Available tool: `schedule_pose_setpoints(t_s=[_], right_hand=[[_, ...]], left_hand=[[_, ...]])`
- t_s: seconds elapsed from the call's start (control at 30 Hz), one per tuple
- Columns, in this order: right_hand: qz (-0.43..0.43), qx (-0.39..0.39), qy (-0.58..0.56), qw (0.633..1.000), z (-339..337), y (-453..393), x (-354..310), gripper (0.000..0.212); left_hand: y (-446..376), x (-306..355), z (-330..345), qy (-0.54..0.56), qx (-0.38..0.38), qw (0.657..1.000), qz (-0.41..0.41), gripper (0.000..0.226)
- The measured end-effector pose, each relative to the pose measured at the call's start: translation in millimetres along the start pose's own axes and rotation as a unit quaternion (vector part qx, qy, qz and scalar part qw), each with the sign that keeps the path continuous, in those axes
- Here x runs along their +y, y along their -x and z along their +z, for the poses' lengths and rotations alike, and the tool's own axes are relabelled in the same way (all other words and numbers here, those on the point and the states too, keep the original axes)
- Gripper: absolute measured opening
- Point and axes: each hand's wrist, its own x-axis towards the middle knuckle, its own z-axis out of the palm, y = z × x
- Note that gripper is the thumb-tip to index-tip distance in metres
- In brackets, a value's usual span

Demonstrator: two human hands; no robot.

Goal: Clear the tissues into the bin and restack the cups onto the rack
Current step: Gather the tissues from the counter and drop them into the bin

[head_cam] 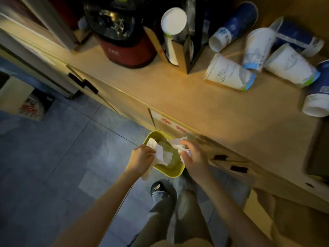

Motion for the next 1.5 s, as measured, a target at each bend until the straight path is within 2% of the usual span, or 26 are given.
schedule_pose_setpoints(t_s=[0.2,0.3,0.53,0.7,0.9,1.03,1.2,1.37,1.5], right_hand=[[0.021,-0.060,0.148,0.987,57.8,-15.2,53.8,0.023],[0.057,-0.063,0.146,0.986,86.3,-35.6,91.6,0.021],[0.099,-0.132,0.146,0.975,164.8,-73.7,209.7,0.023],[0.106,-0.141,0.158,0.972,211.3,-94.4,283.8,0.024],[0.139,-0.178,0.150,0.963,241.5,-116.4,334.3,0.029],[0.156,-0.184,0.142,0.960,244.2,-122.9,335.7,0.039],[0.164,-0.170,0.120,0.964,221.7,-116.8,296.8,0.041],[0.142,-0.176,0.113,0.967,179.8,-107.3,223.0,0.038],[0.105,-0.165,0.145,0.970,136.1,-101.7,148.9,0.029]], left_hand=[[-26.5,-44.1,31.6,0.001,-0.070,0.996,-0.052,0.031],[-47.3,-75.4,66.3,-0.022,-0.099,0.993,-0.061,0.039],[-107.1,-142.2,160.2,-0.015,-0.029,0.995,-0.092,0.022],[-156.6,-176.5,219.2,-0.004,-0.018,0.995,-0.093,0.026],[-195.1,-200.4,267.9,-0.028,-0.076,0.990,-0.113,0.024],[-200.5,-203.0,275.6,-0.042,-0.168,0.973,-0.154,0.035],[-175.2,-187.0,252.6,-0.056,-0.253,0.958,-0.119,0.039],[-143.9,-147.4,193.1,-0.045,-0.219,0.968,-0.111,0.033],[-121.8,-98.9,126.8,-0.021,-0.173,0.983,-0.062,0.031]])
